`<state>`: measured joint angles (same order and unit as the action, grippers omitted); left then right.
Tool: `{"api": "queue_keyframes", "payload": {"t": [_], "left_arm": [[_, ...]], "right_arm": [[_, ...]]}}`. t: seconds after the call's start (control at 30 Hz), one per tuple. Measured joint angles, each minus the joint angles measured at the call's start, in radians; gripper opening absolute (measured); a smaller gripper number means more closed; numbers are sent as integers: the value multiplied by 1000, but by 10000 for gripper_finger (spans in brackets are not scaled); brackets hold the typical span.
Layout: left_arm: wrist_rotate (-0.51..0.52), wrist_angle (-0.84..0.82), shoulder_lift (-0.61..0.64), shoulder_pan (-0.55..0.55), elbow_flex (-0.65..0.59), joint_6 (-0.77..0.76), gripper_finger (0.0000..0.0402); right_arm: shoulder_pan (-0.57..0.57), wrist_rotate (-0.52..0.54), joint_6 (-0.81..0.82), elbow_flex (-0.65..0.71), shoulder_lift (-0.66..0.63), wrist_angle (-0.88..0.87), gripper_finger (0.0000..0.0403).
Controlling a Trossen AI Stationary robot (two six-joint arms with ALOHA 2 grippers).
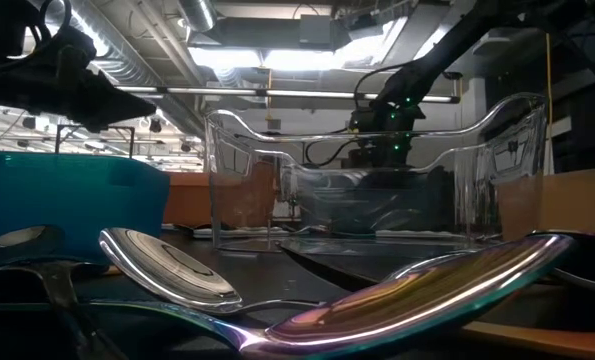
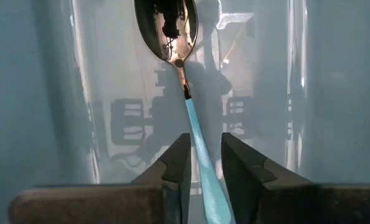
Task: Sort silverware by color (type)
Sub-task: Put the white patterned spoon into the orange bin
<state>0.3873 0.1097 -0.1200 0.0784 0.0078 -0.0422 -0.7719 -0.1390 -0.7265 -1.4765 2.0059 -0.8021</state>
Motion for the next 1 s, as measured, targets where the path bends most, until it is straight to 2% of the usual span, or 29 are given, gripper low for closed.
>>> {"api": "queue_keyframes", "payload": {"t": [0.23,0.5,0.63,0.77,1.0], "left_arm": [[16,117,0,0,0,3,0],[-1,243,0,0,0,74,0],[-17,259,0,0,18,60,4],[-38,262,-12,0,64,68,36],[-37,263,-111,0,172,79,107]], "right_arm": [[0,1,4,0,-64,-7,79],[8,1,19,1,-209,-19,79],[40,71,18,0,-295,-30,79],[101,149,19,0,-379,-47,79],[213,169,27,0,-515,-65,79]]}}
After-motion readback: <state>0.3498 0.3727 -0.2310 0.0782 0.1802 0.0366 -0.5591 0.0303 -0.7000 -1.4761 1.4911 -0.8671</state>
